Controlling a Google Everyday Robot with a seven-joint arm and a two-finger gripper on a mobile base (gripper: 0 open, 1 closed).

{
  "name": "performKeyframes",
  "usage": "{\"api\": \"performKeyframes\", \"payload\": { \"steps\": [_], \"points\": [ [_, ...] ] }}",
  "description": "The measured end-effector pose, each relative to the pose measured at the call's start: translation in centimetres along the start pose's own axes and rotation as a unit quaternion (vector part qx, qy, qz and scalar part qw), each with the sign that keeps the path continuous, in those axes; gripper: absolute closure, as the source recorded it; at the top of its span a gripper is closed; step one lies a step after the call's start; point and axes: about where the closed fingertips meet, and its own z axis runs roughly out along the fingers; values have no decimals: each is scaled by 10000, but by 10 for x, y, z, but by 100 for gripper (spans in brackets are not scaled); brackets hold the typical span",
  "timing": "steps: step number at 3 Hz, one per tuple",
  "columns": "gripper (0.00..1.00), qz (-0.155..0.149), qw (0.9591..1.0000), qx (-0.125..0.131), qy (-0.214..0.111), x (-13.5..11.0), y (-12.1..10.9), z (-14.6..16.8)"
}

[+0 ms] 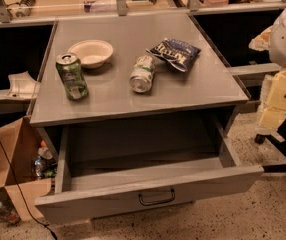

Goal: Close top drawer

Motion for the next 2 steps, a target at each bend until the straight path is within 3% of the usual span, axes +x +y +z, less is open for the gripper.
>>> {"api": "performKeyframes", "payload": {
  "steps": [1,2],
  "points": [
    [0,0,10000,0,0,0,0,0],
    [19,0,10000,0,0,0,0,0]
  ]
}}
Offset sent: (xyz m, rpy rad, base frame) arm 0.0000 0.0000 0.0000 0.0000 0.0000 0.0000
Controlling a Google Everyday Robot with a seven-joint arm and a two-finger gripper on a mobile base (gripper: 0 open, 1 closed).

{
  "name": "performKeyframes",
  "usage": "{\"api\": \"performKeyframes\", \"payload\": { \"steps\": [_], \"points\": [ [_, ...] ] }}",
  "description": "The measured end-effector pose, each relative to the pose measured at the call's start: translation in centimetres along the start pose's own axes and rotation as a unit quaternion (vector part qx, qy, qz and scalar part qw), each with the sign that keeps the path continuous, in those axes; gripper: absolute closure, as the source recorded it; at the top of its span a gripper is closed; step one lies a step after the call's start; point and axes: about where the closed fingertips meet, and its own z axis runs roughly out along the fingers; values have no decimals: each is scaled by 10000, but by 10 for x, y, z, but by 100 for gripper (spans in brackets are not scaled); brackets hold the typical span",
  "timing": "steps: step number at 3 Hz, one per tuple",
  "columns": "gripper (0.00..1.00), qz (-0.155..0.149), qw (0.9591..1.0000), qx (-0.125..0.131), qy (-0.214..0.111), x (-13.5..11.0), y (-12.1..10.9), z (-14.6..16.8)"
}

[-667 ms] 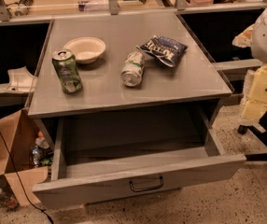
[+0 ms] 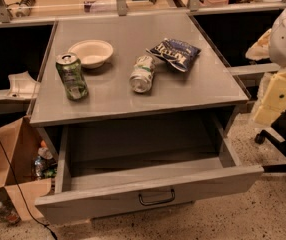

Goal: Close top drawer

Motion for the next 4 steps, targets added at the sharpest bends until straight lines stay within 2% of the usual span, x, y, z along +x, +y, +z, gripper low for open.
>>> {"api": "performKeyframes", "payload": {
  "steps": [2,3,4],
  "points": [
    [66,1,10000,4,-2,0,0,0],
    [89,21,9999,145,-91,-3,-3,-10],
    [100,74,9994,303,-148,4,8,-20]
  ]
}}
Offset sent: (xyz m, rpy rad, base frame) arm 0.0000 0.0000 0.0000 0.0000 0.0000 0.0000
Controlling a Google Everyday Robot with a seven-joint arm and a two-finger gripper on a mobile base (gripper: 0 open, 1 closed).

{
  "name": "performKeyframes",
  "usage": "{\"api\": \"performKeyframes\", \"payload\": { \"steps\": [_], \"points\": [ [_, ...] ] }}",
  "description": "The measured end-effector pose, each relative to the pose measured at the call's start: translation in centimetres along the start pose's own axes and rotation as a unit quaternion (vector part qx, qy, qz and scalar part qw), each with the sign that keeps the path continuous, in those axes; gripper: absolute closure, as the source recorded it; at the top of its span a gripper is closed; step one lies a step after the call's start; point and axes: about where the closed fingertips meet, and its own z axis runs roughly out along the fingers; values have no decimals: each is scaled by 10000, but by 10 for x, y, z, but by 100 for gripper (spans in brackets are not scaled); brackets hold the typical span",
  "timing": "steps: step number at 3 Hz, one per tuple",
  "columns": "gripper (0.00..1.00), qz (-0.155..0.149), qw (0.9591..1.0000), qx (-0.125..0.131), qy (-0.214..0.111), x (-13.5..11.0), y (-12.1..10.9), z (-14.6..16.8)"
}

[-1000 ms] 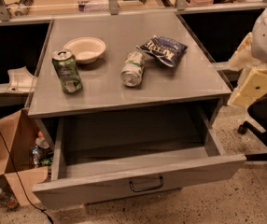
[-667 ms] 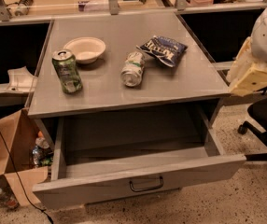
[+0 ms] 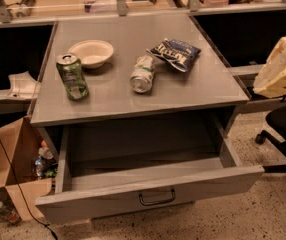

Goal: Close top drawer

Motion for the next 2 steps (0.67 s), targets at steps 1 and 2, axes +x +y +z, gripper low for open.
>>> {"api": "performKeyframes", "payload": {
  "steps": [1,2],
  "points": [
    [100,93,9999,45,49,13,16,0],
    [100,383,9987,-170,273,49,46,35]
  ]
}}
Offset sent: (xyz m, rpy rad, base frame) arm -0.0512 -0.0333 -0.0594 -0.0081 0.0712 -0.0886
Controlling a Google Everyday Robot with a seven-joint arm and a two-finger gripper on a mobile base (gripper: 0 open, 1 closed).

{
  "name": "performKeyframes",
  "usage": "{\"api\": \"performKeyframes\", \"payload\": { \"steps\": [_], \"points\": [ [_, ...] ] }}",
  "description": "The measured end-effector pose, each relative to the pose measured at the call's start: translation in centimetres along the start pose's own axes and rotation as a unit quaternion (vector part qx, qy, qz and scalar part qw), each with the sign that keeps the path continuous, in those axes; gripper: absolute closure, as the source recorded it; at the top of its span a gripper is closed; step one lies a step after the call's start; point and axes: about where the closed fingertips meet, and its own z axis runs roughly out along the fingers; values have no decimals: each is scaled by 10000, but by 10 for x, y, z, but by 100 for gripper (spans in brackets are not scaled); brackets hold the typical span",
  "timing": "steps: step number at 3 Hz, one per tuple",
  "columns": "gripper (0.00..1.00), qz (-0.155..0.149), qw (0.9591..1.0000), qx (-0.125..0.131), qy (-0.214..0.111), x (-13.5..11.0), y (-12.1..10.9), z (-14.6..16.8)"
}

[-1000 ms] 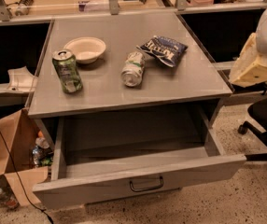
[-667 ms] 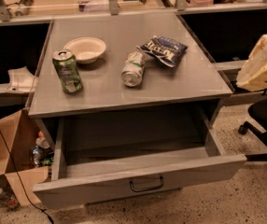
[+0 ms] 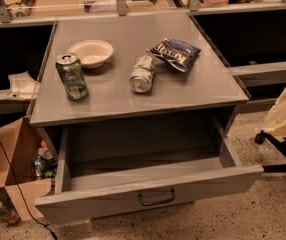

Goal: Close top drawer

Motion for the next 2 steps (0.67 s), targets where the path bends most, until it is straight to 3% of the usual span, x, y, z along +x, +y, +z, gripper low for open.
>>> {"api": "performKeyframes", "payload": {
  "steps": [2],
  "points": [
    [100,7,9999,-153,-32,-5,14,13]
  ]
}}
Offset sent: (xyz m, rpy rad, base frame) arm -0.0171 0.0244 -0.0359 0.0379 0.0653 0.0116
